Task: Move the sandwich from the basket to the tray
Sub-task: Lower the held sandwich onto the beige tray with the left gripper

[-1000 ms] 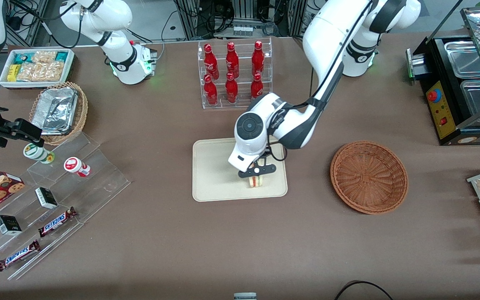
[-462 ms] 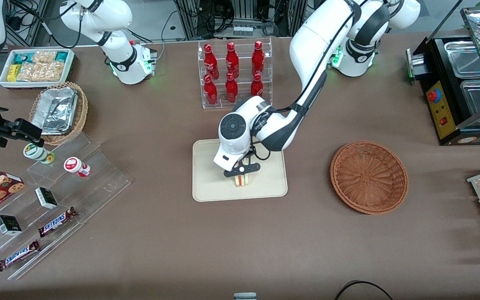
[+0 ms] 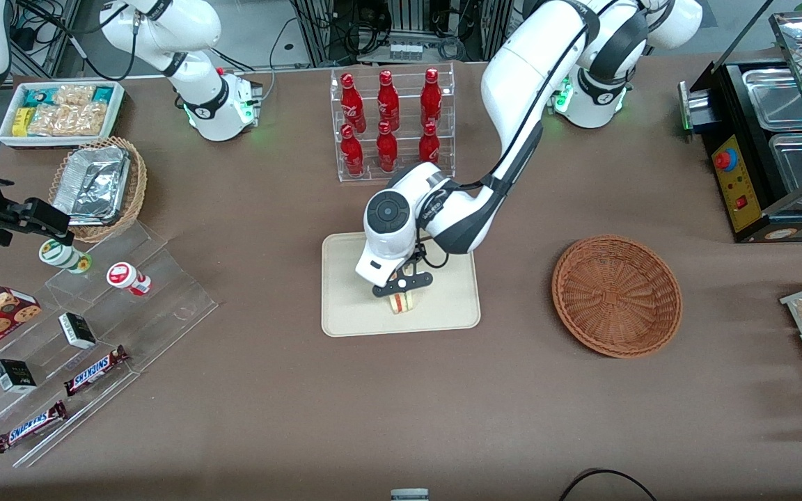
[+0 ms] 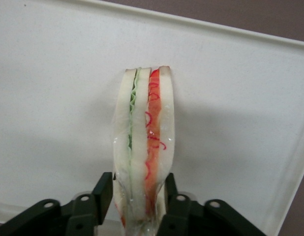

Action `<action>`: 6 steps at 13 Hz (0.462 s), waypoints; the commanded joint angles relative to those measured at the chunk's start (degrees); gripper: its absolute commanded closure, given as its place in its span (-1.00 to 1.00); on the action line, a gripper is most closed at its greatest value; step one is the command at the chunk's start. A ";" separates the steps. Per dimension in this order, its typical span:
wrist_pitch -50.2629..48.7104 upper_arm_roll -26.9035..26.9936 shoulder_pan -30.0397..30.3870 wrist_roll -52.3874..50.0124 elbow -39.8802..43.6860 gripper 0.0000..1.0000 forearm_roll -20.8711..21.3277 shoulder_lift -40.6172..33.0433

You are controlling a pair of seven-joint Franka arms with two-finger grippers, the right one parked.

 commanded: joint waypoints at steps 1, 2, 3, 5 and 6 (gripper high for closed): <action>-2.18 0.57 -0.26 -0.43 1.63 -1.00 -0.54 -1.93; -3.76 0.57 -0.08 -0.25 1.63 -1.00 -0.54 -2.90; -5.25 0.65 -0.08 -0.16 1.63 -1.00 -0.36 -4.48; -8.77 0.83 0.27 0.10 1.63 -1.00 -0.45 -7.12; -10.26 0.83 1.40 0.62 1.63 -1.00 -0.28 -8.26</action>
